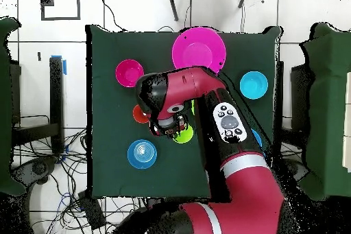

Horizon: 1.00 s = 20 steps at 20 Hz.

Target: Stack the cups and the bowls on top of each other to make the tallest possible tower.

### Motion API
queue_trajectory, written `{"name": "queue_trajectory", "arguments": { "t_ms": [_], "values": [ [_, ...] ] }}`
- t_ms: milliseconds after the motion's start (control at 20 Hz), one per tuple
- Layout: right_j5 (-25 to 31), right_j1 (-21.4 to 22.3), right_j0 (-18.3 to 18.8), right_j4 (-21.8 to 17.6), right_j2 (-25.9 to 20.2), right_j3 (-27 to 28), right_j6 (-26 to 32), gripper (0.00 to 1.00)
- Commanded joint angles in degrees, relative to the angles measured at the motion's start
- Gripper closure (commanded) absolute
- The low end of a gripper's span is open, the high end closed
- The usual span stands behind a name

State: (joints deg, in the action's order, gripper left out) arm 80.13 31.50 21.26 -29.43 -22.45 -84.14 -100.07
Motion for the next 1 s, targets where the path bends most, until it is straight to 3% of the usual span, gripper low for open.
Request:
{"name": "queue_trajectory", "arguments": {
  "t_ms": [50,1000],
  "values": [
    [-4.39,-1.20,0.05,-3.00,-1.47,-1.85,6.21,1.00],
    [-4.58,-1.81,-0.71,-3.03,-1.38,-1.58,4.99,1.00]
  ]
}}
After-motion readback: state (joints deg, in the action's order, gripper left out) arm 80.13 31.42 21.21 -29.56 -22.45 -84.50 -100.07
